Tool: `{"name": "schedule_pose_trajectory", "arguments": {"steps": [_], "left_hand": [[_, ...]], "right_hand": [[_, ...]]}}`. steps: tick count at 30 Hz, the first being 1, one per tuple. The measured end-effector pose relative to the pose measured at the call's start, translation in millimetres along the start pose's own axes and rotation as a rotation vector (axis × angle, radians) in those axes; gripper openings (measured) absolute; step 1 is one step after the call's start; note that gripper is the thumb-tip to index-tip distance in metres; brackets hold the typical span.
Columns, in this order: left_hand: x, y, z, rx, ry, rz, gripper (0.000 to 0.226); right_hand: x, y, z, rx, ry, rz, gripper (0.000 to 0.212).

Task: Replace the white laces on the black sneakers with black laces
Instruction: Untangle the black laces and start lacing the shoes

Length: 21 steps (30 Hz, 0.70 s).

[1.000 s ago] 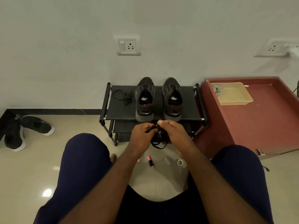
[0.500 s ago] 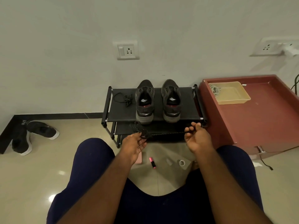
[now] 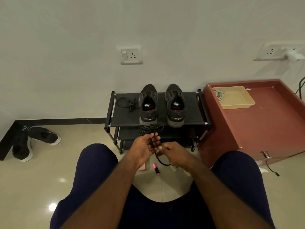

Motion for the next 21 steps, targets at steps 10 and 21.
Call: {"name": "schedule_pose_trajectory", "arguments": {"steps": [10, 21], "left_hand": [[3, -47, 64, 0.504, -0.161, -0.101, 0.01], [62, -148, 191, 1.207, -0.5, -0.034, 0.05]], "right_hand": [[5, 24, 0, 0.326, 0.019, 0.377, 0.027], [17, 113, -9, 0.49, 0.024, 0.648, 0.031]]}}
Point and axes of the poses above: each hand's wrist, its own x-axis towards the middle knuckle, its own y-axis out of the back of the hand, z = x × y, the point moved 5 cm from there along x, towards the middle knuckle, and after that the axes turned 7 degrees about x, right-handed, at the moved point
